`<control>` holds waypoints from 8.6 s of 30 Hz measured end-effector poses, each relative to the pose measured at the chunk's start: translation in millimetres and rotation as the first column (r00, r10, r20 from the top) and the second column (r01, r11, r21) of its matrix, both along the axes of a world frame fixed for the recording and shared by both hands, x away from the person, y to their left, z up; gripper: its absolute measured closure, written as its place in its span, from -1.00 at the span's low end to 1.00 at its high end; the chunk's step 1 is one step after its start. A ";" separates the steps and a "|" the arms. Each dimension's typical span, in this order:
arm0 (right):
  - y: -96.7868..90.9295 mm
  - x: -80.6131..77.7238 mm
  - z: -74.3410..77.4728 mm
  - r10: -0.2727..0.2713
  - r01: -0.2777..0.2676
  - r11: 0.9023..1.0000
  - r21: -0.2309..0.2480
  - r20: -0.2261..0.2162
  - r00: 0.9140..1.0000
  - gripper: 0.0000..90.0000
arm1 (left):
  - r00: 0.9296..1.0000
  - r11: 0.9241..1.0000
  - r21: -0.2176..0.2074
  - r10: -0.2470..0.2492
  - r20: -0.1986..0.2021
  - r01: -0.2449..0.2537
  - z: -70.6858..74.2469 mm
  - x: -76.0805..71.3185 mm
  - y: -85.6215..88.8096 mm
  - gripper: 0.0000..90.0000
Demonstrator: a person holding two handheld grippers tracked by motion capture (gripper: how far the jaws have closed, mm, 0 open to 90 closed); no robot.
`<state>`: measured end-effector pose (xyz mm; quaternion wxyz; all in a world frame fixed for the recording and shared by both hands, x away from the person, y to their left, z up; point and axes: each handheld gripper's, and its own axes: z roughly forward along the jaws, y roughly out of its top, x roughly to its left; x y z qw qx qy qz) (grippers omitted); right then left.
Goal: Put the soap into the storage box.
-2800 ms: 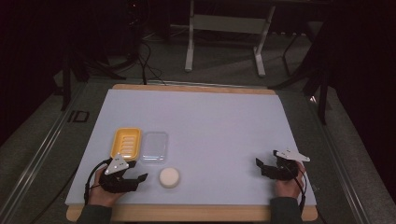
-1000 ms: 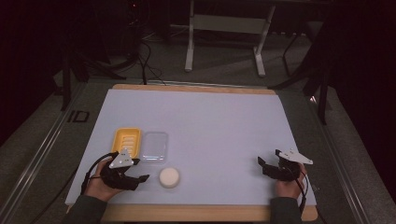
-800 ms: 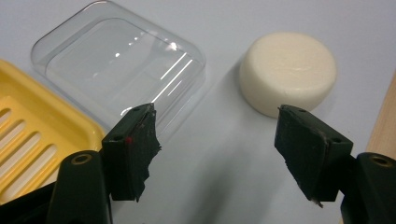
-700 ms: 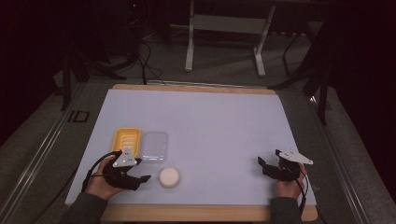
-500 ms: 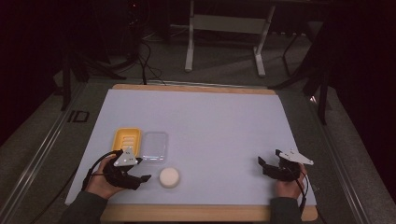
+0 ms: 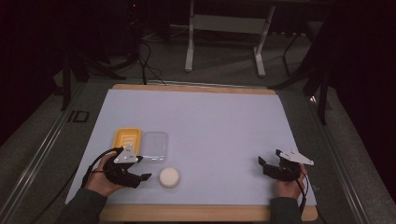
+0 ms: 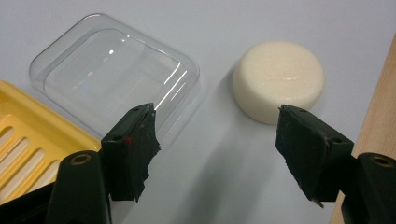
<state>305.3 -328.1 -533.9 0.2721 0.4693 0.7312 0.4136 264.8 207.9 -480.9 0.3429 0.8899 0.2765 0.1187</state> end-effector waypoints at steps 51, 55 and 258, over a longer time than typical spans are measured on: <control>-0.4 -1.2 0.4 0.003 -0.003 1.000 0.005 0.010 1.000 -0.65 | 0.980 0.977 0.109 -0.170 -0.100 0.181 6.1 6.6 -38.0 -0.72; -0.4 -1.3 0.4 0.003 -0.003 1.000 0.005 0.011 1.000 -0.65 | 0.980 0.974 0.130 -0.176 -0.091 0.187 4.5 5.9 -43.3 -0.77; -1.5 -2.9 0.7 0.013 -0.013 1.000 0.016 0.026 1.000 -0.67 | 0.961 0.921 0.322 -0.150 -0.231 0.221 16.0 92.9 -83.4 -0.46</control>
